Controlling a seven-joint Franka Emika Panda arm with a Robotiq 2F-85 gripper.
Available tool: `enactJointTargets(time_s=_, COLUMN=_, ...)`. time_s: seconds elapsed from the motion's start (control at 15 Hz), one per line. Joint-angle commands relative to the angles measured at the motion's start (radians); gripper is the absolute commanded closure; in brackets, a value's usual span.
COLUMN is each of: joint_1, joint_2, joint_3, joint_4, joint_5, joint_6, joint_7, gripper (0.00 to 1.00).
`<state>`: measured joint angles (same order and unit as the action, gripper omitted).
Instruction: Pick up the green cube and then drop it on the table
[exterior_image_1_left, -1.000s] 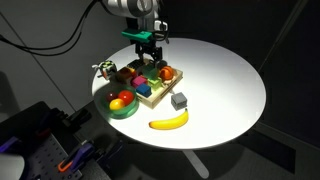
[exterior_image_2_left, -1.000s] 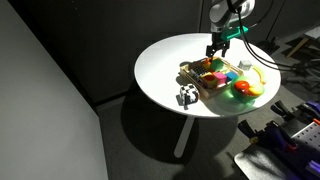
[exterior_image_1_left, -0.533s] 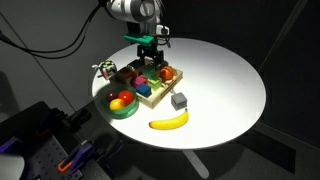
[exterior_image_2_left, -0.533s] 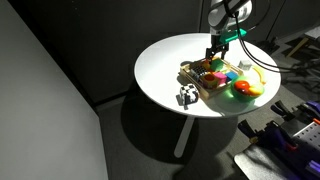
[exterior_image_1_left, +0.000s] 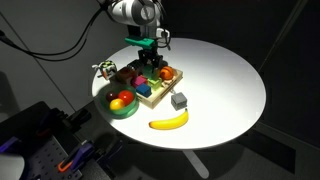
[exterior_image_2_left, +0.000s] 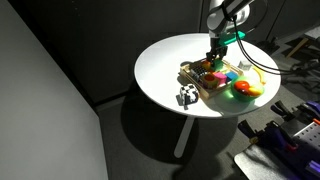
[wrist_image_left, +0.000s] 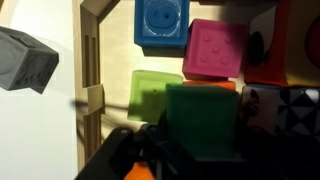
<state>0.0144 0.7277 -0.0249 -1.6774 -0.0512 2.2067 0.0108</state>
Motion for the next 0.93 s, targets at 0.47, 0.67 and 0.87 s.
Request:
enactJointTargets(time_s=0.47, joint_1=0.047, joint_2=-0.098, joint_3=-0.012, joint_4=-0.062, joint_5=-0.056, joint_6=-0.017, joint_7=0.020, gripper=0.75)
enactJointTargets(time_s=0.67, joint_1=0.056, joint_2=-0.136, joint_3=-0.008, joint_4=-0.094, joint_5=-0.069, joint_6=-0.012, joint_7=0.018, gripper=0.76)
enactJointTargets(time_s=0.87, joint_1=0.066, joint_2=-0.162, joint_3=0.002, joint_4=-0.116, joint_5=-0.075, joint_6=-0.022, joint_7=0.007, gripper=0.76)
